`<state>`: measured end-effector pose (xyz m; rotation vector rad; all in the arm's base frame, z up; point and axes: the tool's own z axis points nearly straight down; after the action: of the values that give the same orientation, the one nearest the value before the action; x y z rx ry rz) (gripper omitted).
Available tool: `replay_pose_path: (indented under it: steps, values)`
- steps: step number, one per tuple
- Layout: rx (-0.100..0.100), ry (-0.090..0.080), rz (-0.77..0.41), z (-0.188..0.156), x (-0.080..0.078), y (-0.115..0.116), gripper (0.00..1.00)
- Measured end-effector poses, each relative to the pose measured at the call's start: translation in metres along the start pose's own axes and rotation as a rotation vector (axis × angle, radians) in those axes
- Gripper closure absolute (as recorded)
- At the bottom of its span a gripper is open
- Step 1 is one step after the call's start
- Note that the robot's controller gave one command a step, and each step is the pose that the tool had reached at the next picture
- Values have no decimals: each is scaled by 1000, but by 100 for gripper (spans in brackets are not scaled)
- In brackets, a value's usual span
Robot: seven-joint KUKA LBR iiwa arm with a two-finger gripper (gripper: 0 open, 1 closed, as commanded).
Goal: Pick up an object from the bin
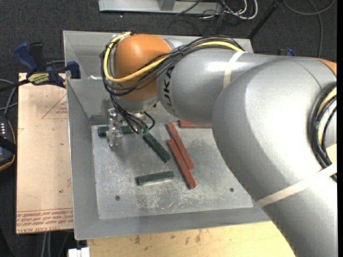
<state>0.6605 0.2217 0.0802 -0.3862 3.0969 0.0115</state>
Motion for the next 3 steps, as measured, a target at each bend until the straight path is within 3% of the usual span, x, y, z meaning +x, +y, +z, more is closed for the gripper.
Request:
replay_pose_path:
  steps: [1, 2, 3]
  values:
    - [2, 50, -4, 1, 8, 1, 0]
    - [2, 49, -4, 1, 8, 1, 0]
    - [-1, 22, -96, -8, 18, -31, 0]
